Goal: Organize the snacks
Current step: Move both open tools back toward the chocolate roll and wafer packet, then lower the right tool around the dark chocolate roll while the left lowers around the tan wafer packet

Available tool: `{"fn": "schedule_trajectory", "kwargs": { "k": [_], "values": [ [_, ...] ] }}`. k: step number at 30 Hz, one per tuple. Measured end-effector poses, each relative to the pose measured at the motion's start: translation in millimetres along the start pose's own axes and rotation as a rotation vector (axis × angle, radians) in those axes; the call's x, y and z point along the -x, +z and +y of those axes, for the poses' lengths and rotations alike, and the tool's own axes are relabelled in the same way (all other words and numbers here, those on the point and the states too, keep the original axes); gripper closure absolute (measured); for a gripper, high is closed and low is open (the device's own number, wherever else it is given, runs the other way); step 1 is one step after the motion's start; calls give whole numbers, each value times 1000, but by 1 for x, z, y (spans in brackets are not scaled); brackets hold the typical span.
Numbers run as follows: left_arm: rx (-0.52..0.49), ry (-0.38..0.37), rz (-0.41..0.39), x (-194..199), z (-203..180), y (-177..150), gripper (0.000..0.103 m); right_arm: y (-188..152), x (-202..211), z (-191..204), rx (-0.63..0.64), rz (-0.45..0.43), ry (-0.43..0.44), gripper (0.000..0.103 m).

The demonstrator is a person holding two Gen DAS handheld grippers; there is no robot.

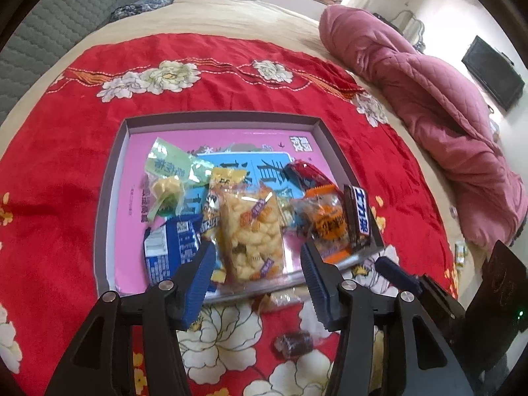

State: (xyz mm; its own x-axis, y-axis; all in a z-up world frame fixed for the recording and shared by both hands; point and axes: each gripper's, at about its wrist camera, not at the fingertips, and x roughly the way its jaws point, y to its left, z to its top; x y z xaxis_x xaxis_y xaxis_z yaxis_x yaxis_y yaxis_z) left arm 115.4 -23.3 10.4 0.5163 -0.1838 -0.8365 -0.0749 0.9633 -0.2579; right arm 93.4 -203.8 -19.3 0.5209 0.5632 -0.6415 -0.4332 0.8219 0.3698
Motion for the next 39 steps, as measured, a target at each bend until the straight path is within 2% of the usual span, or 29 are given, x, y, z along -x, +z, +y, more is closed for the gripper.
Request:
{"fn": "schedule_trajectory", "kwargs": {
  "k": [5, 13, 22, 27, 34, 39],
  "values": [
    [-20, -3, 16, 3, 2, -8, 47, -13, 4, 16, 49, 45, -3, 44],
    [-49, -16, 54, 2, 4, -23, 46, -27, 6, 22, 45, 105, -31, 43],
    [-63, -96, 109, -18, 5, -39, 45, -39, 3, 35, 83, 157, -38, 43],
    [-81, -114, 128, -29, 4, -43, 45, -44, -4, 37, 93, 191, -34, 43],
    [-47, -197, 168, -43, 7, -41, 44, -53, -19, 45, 129, 239, -45, 43],
    [-40, -220, 177, -51, 7, -40, 45, -57, -28, 49, 151, 242, -52, 43]
  ]
}}
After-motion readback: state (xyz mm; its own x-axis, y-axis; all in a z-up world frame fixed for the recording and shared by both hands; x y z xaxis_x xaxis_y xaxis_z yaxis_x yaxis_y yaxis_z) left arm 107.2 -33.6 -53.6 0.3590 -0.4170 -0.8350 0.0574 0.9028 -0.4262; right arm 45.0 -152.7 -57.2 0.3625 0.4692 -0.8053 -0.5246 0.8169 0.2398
